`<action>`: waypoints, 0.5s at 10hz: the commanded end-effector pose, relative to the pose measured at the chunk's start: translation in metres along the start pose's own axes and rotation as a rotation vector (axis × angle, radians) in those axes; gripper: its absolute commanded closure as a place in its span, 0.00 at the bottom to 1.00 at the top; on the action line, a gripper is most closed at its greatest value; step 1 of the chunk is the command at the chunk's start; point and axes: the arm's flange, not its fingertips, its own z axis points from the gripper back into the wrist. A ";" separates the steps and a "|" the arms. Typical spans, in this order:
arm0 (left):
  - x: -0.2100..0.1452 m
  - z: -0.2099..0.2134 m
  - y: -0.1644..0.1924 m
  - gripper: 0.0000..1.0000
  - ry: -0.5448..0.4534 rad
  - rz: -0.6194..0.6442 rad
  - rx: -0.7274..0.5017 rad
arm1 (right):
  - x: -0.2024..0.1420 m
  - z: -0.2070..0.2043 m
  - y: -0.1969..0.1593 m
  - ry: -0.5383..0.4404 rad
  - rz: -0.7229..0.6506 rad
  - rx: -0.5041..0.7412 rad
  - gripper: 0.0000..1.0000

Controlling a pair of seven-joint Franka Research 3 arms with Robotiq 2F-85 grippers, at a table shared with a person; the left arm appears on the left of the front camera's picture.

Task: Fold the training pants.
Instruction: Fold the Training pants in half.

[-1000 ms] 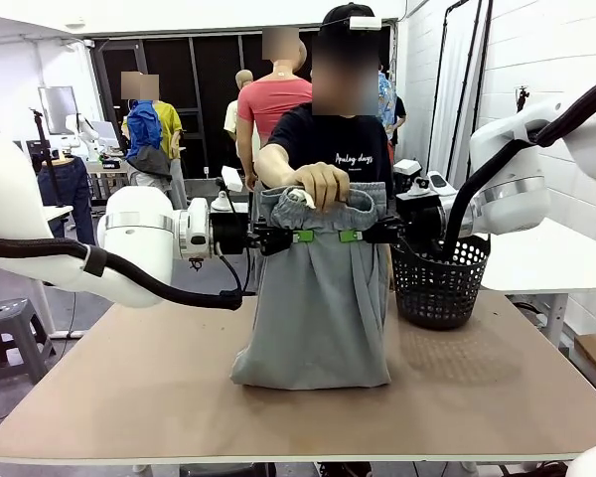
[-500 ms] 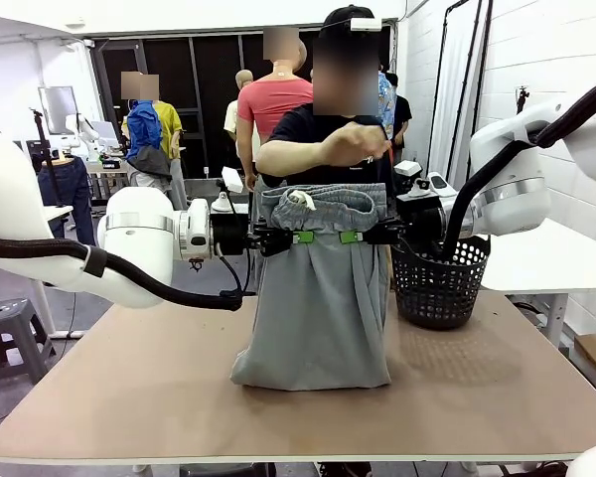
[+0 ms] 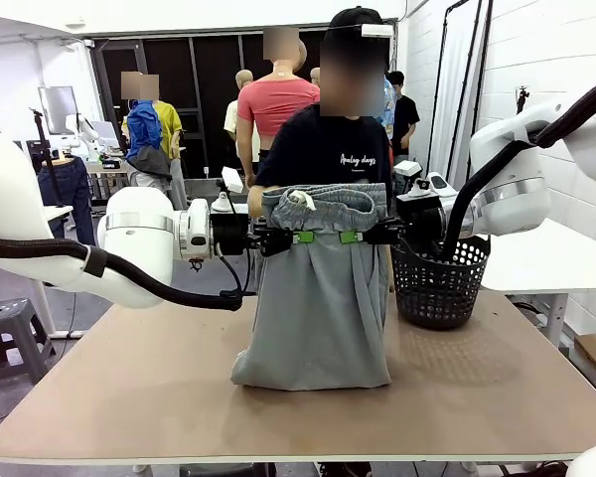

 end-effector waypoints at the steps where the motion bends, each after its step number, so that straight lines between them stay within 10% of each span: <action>1: 0.001 -0.001 0.000 1.00 0.002 -0.001 0.002 | 0.000 -0.001 0.001 -0.005 -0.005 0.000 1.00; 5: 0.001 -0.001 0.000 1.00 0.002 -0.001 0.002 | 0.000 -0.001 0.001 -0.005 -0.005 0.000 1.00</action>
